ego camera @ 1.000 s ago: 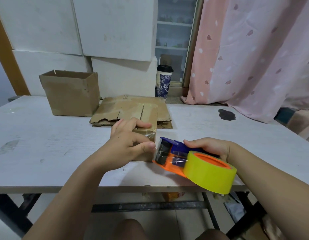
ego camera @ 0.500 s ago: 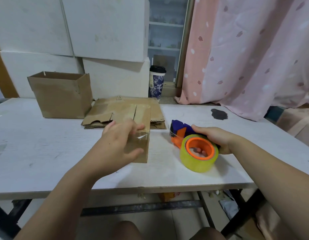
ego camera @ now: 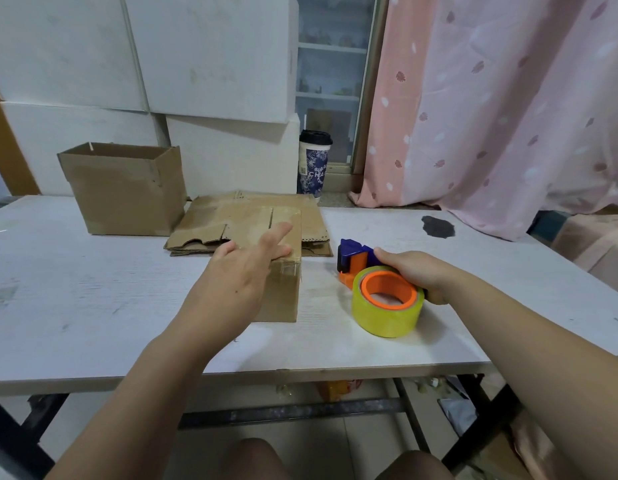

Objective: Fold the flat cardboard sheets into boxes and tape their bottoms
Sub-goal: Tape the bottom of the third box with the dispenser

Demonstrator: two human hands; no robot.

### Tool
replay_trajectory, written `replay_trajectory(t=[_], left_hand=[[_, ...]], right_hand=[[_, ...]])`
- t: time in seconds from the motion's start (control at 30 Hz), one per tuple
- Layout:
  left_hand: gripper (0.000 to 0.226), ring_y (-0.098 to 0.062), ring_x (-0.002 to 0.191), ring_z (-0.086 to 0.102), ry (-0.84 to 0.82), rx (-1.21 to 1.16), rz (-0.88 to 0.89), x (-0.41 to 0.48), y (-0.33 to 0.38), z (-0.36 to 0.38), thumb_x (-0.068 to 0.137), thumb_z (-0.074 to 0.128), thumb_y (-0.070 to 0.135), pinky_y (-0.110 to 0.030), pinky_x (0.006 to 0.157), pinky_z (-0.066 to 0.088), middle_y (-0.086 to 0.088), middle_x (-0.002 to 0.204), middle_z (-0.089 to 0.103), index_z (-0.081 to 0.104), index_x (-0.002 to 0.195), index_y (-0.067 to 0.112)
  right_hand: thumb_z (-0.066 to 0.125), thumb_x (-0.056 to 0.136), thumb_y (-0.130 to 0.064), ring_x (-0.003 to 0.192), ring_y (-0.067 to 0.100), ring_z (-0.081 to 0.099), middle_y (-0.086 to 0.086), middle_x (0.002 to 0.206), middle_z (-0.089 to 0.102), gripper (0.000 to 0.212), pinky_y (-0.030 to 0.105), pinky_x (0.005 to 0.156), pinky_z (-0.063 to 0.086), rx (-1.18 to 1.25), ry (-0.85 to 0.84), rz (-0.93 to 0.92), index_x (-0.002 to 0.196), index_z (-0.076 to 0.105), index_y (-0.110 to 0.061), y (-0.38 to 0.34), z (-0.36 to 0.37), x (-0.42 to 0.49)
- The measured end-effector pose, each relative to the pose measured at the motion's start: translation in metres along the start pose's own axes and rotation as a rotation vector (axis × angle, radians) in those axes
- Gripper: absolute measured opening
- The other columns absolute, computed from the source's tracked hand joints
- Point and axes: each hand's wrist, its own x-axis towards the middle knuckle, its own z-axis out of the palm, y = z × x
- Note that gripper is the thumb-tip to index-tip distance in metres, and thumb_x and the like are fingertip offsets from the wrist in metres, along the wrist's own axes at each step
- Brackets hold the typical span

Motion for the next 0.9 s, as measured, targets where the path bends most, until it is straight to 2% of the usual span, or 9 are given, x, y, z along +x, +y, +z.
replay_trajectory(t=[0.13,0.27,0.37,0.47,0.57,0.63,0.73,0.83,0.9], left_hand=[[0.048,-0.026,0.09,0.058,0.007,0.008,-0.001,0.001,0.0,0.0,0.085,0.052,-0.01,-0.033,0.086,0.039,-0.003,0.105,0.064,0.046,0.125,0.016],[0.019,-0.026,0.066,0.057,-0.015,0.073,0.095,0.003,0.003,-0.01,0.077,0.064,-0.012,-0.038,0.053,0.05,-0.014,0.11,0.057,0.055,0.084,0.003],[0.012,-0.024,0.062,0.056,0.014,0.122,0.131,0.002,0.0,-0.012,0.079,0.066,-0.004,-0.039,0.046,0.05,-0.013,0.099,0.054,0.055,0.079,0.001],[0.007,-0.032,0.074,0.065,0.062,0.142,0.193,-0.004,-0.001,-0.009,0.087,0.061,0.002,-0.04,0.051,0.053,-0.012,0.089,0.056,0.06,0.081,-0.001],[0.019,-0.033,0.081,0.066,0.11,0.21,0.217,-0.006,0.001,-0.007,0.093,0.052,0.006,-0.04,0.06,0.054,-0.015,0.083,0.061,0.063,0.08,-0.003],[0.014,-0.034,0.075,0.064,0.141,0.281,0.232,-0.007,0.004,-0.006,0.088,0.055,-0.003,-0.041,0.06,0.051,-0.017,0.077,0.06,0.062,0.076,-0.003],[0.015,-0.025,0.055,0.048,0.154,0.335,0.193,-0.011,0.01,-0.006,0.074,0.066,-0.016,-0.028,0.044,0.035,-0.015,0.073,0.057,0.06,0.075,-0.002],[0.018,-0.016,0.054,0.027,0.189,0.394,0.209,-0.012,0.012,-0.007,0.068,0.067,-0.017,-0.024,0.044,0.021,-0.012,0.067,0.053,0.061,0.074,-0.001],[0.014,-0.018,0.052,0.033,0.224,0.428,0.25,-0.013,0.01,-0.006,0.073,0.066,-0.015,-0.024,0.044,0.024,-0.012,0.067,0.055,0.062,0.074,-0.001]], right_hand=[[0.052,0.092,-0.054,0.096,0.021,0.065,0.004,0.101,0.07,0.045,0.035,0.09,0.051,-0.042,0.061,-0.026,0.097,0.069,-0.014,0.0,0.002,0.0],[0.045,0.094,-0.055,0.065,0.02,0.048,0.005,0.068,0.052,0.05,0.03,0.059,0.034,-0.372,0.199,-0.13,0.068,0.05,-0.013,-0.003,0.005,-0.002],[0.044,0.095,-0.053,0.082,0.022,0.054,-0.001,0.078,0.06,0.039,0.032,0.068,0.039,-0.409,0.42,-0.248,0.074,0.058,-0.023,-0.006,0.008,-0.01],[0.054,0.094,-0.037,0.1,0.017,0.056,-0.006,0.099,0.068,0.02,0.031,0.086,0.042,-0.317,0.59,-0.604,0.099,0.07,-0.026,-0.02,0.024,-0.029],[0.057,0.094,-0.017,0.108,0.02,0.054,-0.002,0.11,0.069,0.026,0.017,0.091,0.031,-0.496,0.42,-0.933,0.117,0.068,-0.02,-0.041,0.046,-0.049],[0.056,0.093,-0.006,0.12,0.017,0.052,0.0,0.123,0.065,0.034,0.009,0.097,0.025,-0.609,0.247,-1.031,0.124,0.064,-0.017,-0.049,0.058,-0.057],[0.051,0.094,-0.001,0.132,0.006,0.041,-0.006,0.137,0.055,0.041,-0.002,0.102,0.013,-0.648,0.085,-1.027,0.13,0.059,-0.019,-0.052,0.066,-0.065],[0.052,0.092,-0.003,0.131,-0.002,0.037,-0.007,0.138,0.054,0.042,-0.005,0.1,0.011,-0.604,0.082,-0.996,0.13,0.059,-0.02,-0.052,0.07,-0.069],[0.053,0.091,-0.007,0.126,-0.012,0.031,-0.009,0.138,0.053,0.043,-0.007,0.097,0.011,-0.608,0.082,-0.981,0.131,0.059,-0.023,-0.052,0.071,-0.069]])
